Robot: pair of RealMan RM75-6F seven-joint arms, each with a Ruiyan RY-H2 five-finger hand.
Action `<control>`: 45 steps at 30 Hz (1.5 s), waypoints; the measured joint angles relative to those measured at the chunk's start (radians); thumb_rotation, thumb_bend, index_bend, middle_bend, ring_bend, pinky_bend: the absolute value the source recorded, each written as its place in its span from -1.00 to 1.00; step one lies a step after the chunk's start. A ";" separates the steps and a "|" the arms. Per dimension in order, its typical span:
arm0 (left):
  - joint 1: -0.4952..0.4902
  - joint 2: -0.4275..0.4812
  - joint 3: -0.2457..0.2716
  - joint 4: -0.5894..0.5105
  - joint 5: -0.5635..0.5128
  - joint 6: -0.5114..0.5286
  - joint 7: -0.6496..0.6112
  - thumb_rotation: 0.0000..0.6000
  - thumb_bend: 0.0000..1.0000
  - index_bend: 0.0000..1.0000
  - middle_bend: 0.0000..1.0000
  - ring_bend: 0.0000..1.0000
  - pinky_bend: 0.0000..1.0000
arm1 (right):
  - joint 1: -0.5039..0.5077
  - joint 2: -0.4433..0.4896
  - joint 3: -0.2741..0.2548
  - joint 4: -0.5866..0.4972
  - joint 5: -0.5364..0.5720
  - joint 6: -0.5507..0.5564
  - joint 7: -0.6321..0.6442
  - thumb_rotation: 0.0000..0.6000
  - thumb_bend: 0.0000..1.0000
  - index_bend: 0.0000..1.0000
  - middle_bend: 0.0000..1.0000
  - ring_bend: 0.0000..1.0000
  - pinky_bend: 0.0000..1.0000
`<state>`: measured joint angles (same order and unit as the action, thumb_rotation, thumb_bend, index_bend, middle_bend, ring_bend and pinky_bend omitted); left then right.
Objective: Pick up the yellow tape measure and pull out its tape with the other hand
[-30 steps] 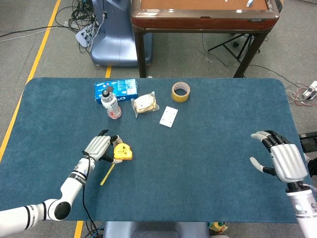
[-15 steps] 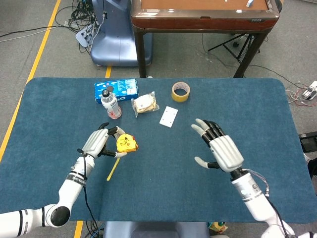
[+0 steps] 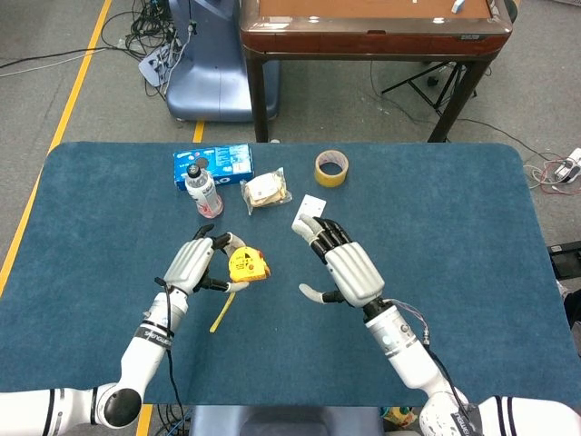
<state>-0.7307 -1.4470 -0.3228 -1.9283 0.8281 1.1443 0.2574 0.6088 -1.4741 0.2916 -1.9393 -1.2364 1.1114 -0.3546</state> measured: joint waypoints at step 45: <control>-0.042 -0.012 -0.019 -0.034 -0.078 0.028 0.014 1.00 -0.76 0.07 0.09 -0.25 -0.93 | 0.156 -0.192 0.033 0.111 0.173 0.043 -0.079 1.00 -0.36 -0.97 -1.00 -1.00 -0.99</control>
<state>-0.7725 -1.4591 -0.3420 -1.9624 0.7504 1.1726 0.2711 0.7652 -1.6665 0.3243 -1.8288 -1.0638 1.1540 -0.4332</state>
